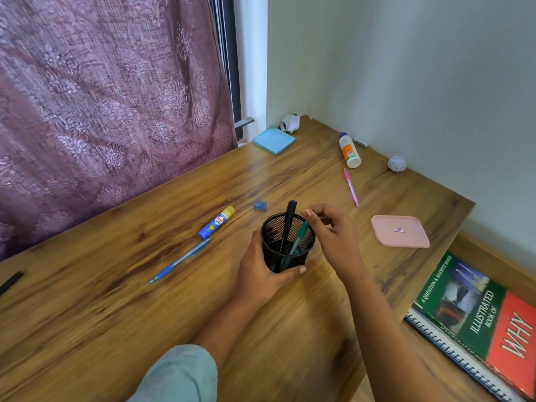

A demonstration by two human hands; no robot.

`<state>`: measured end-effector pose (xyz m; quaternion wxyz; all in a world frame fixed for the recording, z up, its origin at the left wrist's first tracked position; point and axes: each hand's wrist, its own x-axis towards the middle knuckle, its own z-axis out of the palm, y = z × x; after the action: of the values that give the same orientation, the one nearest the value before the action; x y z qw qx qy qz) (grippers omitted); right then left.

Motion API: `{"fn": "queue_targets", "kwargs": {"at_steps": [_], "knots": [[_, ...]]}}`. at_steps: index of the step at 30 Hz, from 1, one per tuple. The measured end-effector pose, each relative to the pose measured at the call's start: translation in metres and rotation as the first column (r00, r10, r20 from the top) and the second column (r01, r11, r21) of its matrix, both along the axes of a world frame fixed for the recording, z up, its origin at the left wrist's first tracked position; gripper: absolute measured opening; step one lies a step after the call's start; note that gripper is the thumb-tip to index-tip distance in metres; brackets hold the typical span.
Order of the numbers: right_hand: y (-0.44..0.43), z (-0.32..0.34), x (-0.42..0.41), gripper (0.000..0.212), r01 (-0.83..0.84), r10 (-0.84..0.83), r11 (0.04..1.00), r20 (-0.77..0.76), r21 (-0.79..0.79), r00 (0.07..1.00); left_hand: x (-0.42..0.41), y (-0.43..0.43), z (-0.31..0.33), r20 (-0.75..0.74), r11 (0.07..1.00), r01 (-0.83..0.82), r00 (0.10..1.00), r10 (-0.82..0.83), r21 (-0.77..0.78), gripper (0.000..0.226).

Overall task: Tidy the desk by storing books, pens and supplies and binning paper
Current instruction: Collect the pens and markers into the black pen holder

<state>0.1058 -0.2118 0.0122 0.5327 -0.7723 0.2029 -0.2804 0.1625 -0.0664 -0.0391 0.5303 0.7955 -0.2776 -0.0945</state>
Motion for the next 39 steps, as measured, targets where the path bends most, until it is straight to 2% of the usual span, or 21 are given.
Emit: {"fn": "queue_targets", "kwargs": {"at_steps": [3,4,6,9,12,14,16,19,21,24,26,28,29,30,32,35,37,39], "knots": [[-0.014,0.001,0.003,0.023,0.09,-0.089,0.995,-0.023,0.045,0.996,0.0,0.0,-0.001,0.006,1.0,0.001,1.0,-0.001,-0.012,0.087],[-0.023,0.0,0.007,0.021,0.13,-0.129,0.991,-0.06,0.016,0.99,0.001,0.0,-0.001,0.005,1.0,0.002,1.0,-0.002,-0.017,0.087],[-0.047,-0.002,0.018,0.019,0.198,-0.227,0.967,-0.192,-0.158,0.955,0.001,0.0,-0.001,0.003,1.0,0.002,1.0,-0.002,-0.019,0.086],[-0.086,-0.01,0.035,0.042,0.094,-0.334,0.896,-0.519,-0.434,0.787,0.0,-0.001,-0.001,-0.003,1.0,0.002,1.0,-0.002,-0.017,0.086],[-0.108,-0.019,0.049,0.053,-0.072,-0.344,0.879,-0.73,-0.472,0.59,0.0,-0.001,-0.002,-0.004,1.0,0.002,1.0,-0.002,-0.017,0.085],[-0.113,-0.026,0.053,0.048,-0.111,-0.342,0.874,-0.762,-0.473,0.55,0.0,-0.001,-0.001,-0.001,1.0,0.003,1.0,-0.003,-0.015,0.083],[-0.115,-0.03,0.054,0.041,-0.115,-0.408,0.82,-0.715,-0.56,0.568,-0.001,-0.002,-0.001,0.008,1.0,0.005,1.0,-0.005,-0.015,0.082],[-0.11,-0.032,0.051,0.024,-0.07,-0.54,0.683,-0.568,-0.727,0.622,-0.001,-0.002,-0.001,0.011,1.0,0.004,1.0,-0.004,-0.021,0.082],[-0.102,-0.027,0.048,0.02,0.0,-0.517,0.736,-0.562,-0.677,0.646,-0.001,-0.001,-0.001,0.006,1.0,0.001,1.0,-0.001,-0.019,0.082],[-0.087,-0.011,0.044,0.026,0.066,-0.398,0.87,-0.617,-0.488,0.679,-0.001,-0.001,0.001,-0.002,1.0,0.0,1.0,0.0,-0.014,0.083],[-0.073,0.009,0.04,0.035,0.13,-0.26,0.958,-0.584,-0.255,0.769,-0.001,-0.001,0.001,-0.004,1.0,0.008,1.0,-0.008,-0.008,0.087],[-0.053,0.035,0.033,0.027,0.12,-0.084,0.989,-0.349,0.083,0.933,-0.001,0.0,0.002,-0.005,1.0,0.011,1.0,-0.011,-0.019,0.089],[-0.041,0.049,0.027,0.021,0.062,-0.019,0.979,-0.219,0.193,0.976,-0.002,0.0,0.002,-0.006,1.0,0.012,1.0,-0.012,-0.021,0.09],[-0.03,0.062,0.021,0.018,-0.003,0.034,0.977,-0.142,0.213,0.989,-0.002,0.0,0.003,-0.009,1.0,0.013,1.0,-0.013,-0.022,0.09],[-0.008,0.077,0.01,0.012,-0.109,0.122,0.989,-0.126,0.101,0.985,-0.003,0.0,0.003,-0.016,0.999,0.011,1.0,-0.011,-0.03,0.088],[0.014,0.071,0.0,0.011,-0.205,0.155,0.967,-0.288,-0.15,0.945,-0.004,0.002,0.003,-0.022,0.998,-0.013,1.0,0.012,-0.062,0.083],[0.021,0.057,-0.004,0.019,-0.208,0.124,0.952,-0.337,-0.224,0.933,-0.004,0.002,0.004,-0.028,0.997,-0.011,1.0,0.008,-0.076,0.083],[0.022,0.044,-0.007,0.021,-0.161,0.067,0.948,-0.323,-0.276,0.944,-0.005,0.002,0.005,-0.031,0.997,-0.007,0.999,0.005,-0.076,0.083]]}}
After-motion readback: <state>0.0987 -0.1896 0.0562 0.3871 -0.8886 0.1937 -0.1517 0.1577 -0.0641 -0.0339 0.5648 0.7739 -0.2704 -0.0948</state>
